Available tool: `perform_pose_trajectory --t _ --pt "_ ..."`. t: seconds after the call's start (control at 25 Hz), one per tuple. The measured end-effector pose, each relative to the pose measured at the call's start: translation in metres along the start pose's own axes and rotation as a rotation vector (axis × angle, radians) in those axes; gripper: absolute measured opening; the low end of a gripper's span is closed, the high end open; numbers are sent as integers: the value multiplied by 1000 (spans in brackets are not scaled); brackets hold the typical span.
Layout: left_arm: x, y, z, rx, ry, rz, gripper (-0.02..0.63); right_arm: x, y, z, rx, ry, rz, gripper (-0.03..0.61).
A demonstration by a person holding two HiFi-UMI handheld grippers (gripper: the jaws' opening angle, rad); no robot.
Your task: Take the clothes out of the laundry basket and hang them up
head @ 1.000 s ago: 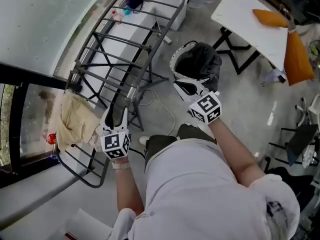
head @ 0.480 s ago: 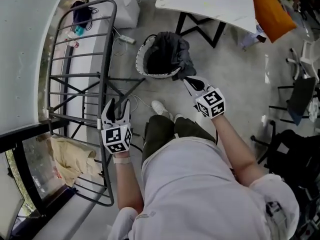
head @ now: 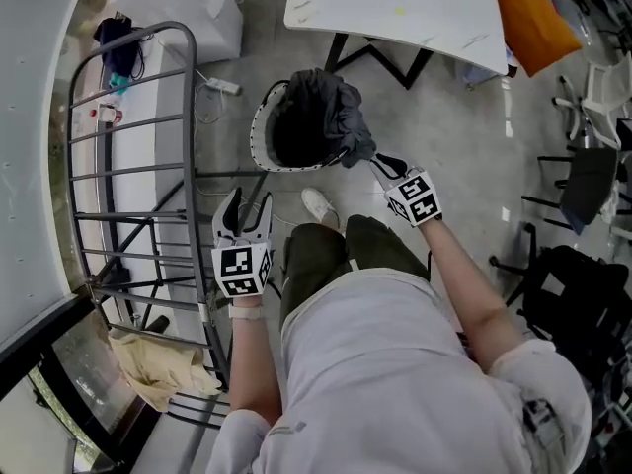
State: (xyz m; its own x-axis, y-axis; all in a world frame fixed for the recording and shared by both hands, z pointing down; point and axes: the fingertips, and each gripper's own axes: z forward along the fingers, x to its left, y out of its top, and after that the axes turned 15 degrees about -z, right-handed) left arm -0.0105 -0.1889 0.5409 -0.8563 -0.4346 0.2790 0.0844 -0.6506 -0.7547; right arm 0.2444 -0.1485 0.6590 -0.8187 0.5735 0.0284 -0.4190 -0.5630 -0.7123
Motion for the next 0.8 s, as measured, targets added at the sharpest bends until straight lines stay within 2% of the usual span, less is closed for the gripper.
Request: perform_pose_trajectory --t 0.24,0.44,0.6,0.8 --pt "20 -3 44 84 -7 -7 239 -21 -47 74 171 73 -10 101" --pt "25 -21 64 140 34 -51 238 -38 -100 125 316 157 -14 166" --pt "19 -39 79 188 96 -108 239 -52 -141 158 383 207 -15 203" --pt "8 -55 107 205 152 -166 239 -66 -183 199 425 274 -61 221"
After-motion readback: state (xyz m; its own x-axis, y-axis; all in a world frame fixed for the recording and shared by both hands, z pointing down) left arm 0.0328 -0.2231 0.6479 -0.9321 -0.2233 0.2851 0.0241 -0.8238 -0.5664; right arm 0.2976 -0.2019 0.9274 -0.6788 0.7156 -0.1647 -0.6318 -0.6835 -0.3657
